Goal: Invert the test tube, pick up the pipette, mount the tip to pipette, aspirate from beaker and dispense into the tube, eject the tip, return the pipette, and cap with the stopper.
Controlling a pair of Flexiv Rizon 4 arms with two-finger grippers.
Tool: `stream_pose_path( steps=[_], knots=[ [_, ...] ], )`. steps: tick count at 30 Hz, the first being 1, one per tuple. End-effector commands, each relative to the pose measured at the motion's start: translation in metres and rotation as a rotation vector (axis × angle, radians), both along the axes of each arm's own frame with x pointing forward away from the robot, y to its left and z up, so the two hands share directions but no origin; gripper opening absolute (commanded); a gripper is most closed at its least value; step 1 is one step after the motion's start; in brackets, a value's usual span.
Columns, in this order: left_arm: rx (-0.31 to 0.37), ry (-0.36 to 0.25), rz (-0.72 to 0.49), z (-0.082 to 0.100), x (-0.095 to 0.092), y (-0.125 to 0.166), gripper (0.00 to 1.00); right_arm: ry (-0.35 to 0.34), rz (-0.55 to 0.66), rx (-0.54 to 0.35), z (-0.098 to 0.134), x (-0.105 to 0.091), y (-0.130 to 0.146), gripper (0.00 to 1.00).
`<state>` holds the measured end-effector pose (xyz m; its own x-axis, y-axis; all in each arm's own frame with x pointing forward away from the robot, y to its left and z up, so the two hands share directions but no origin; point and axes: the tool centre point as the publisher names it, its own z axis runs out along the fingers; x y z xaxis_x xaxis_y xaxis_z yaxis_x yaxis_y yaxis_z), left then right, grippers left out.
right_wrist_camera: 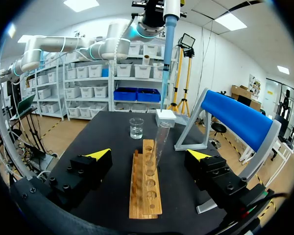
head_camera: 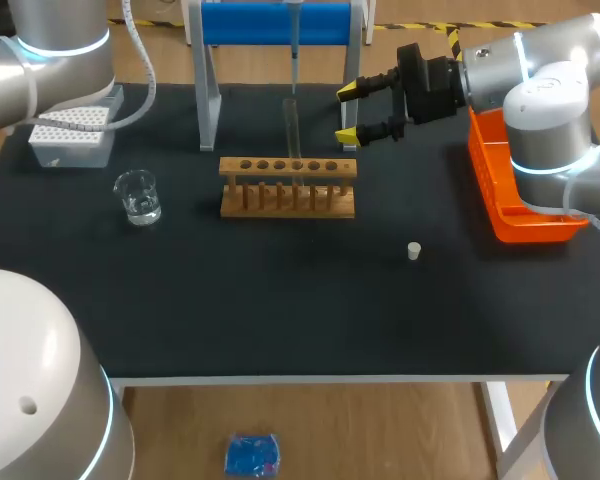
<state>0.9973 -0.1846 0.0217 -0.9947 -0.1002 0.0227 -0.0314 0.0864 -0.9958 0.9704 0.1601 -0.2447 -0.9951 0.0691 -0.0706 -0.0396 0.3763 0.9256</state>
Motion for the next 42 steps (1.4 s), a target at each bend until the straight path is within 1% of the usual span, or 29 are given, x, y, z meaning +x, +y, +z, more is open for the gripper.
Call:
stream_pose_path(
  steps=[1,10,21,42],
  knots=[
    [-0.002,-0.002,-0.002,0.0,0.001,0.0,0.0,0.0,0.001,0.0,0.0,0.0,0.0,1.0],
    [-0.016,-0.01,0.0,-0.001,0.004,-0.001,0.0,0.0,0.001,0.0,0.0,0.0,0.0,1.0],
    [-0.039,0.006,0.016,-0.009,0.006,0.005,0.0,0.0,0.001,0.0,0.0,0.0,0.0,1.0],
    [-0.056,0.02,0.031,-0.022,0.012,0.012,0.0,0.0,0.001,0.0,0.0,0.0,0.0,1.0]
  ],
)
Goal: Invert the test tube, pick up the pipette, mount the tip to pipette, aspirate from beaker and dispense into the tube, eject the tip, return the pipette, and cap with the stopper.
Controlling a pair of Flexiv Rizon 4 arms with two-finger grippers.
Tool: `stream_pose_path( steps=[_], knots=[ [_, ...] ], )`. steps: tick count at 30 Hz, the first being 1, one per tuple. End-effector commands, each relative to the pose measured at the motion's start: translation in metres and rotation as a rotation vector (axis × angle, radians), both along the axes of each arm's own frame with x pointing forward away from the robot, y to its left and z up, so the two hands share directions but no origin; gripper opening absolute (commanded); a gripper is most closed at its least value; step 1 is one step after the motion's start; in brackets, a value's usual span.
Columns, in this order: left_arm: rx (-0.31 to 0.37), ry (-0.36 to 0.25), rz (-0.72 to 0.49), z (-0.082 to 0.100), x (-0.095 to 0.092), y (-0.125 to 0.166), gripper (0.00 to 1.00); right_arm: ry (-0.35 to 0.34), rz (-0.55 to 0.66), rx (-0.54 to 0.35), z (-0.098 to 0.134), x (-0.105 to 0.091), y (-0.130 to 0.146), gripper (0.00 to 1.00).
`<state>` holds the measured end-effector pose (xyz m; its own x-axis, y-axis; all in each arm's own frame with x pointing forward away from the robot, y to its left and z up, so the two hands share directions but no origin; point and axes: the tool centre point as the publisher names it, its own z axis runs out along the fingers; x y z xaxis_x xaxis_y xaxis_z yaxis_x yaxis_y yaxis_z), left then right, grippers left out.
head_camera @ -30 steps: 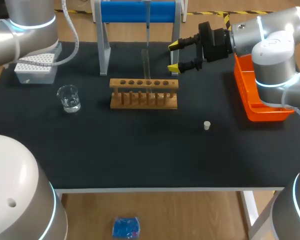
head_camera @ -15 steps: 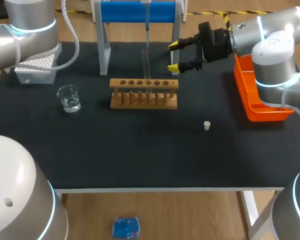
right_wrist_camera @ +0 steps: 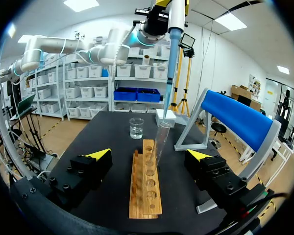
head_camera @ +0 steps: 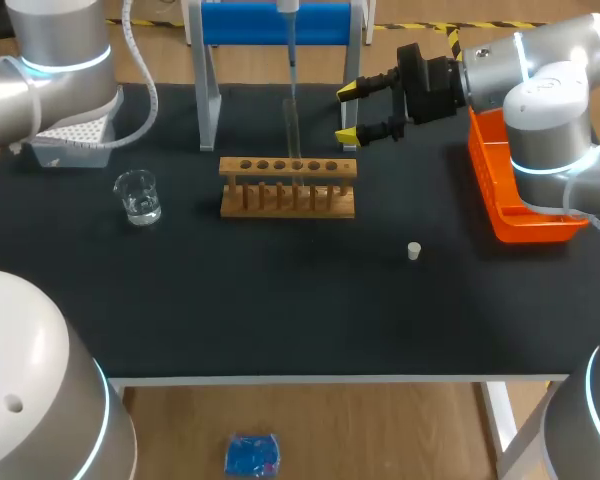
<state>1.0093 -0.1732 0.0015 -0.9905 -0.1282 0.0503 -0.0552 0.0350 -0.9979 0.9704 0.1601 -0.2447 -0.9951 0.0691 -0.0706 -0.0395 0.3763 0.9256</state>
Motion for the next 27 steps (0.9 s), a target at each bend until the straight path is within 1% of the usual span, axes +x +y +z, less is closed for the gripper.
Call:
stream_pose_path(
  steps=[1,16,25,27],
  knots=[
    [-0.006,-0.001,0.001,-0.003,0.0,0.001,0.0,0.0,0.001,0.0,0.0,0.0,0.0,1.0],
    [-0.015,0.019,-0.002,-0.012,-0.001,0.0,0.0,0.0,0.001,0.0,0.0,0.0,0.0,1.0],
    [-0.012,0.028,-0.003,-0.013,-0.002,-0.001,0.0,0.0,0.001,0.0,0.0,0.0,0.0,1.0],
    [-0.001,0.031,0.0,-0.013,-0.002,-0.001,0.0,0.0,0.001,0.0,0.0,0.0,0.0,1.0]
  ],
)
